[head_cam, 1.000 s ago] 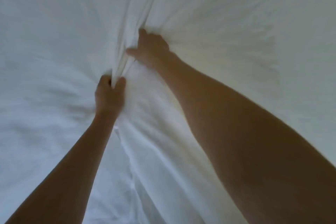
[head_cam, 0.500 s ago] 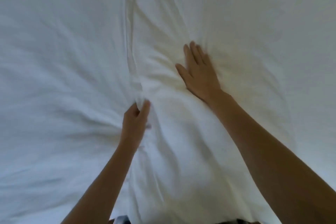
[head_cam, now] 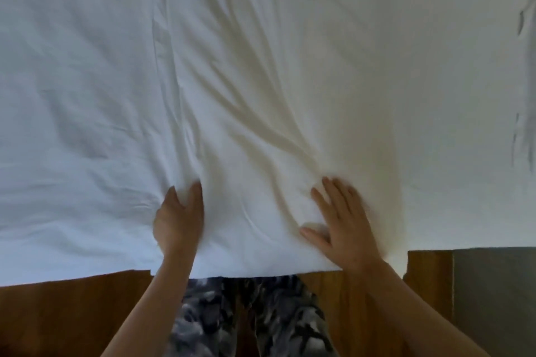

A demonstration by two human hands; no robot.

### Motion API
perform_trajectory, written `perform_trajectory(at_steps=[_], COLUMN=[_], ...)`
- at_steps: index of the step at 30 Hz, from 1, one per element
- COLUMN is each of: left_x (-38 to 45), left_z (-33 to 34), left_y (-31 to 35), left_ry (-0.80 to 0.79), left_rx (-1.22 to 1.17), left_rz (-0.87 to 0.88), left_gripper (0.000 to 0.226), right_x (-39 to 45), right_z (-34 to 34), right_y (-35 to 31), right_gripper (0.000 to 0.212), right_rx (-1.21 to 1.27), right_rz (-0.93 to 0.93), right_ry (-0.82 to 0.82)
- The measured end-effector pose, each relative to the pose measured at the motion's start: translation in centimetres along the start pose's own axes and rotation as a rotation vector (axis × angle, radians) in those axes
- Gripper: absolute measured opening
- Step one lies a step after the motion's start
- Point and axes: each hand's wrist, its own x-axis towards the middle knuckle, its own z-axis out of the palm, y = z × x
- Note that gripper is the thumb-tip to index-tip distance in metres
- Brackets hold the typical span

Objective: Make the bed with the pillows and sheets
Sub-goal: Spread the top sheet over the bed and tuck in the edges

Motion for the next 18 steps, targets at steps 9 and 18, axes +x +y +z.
perform_trajectory(at_steps=[9, 18], left_x=[-2.5, -6.2], left_z=[1.6, 0.7], left_y=[-1.5, -6.6], left_ry=[0.060, 0.058], left_rx=[0.007, -0.053], left_rz=[0.108, 0.037], left_gripper=[0.039, 0.052], right_x=[-1.5, -5.0], right_z=[1.7, 1.6], right_y=[5.8, 4.3], right_gripper=[0.071, 0.039], right_rx=[-0.222, -0.167], right_rz=[-0.028, -0.193], right_ry=[0.047, 0.047])
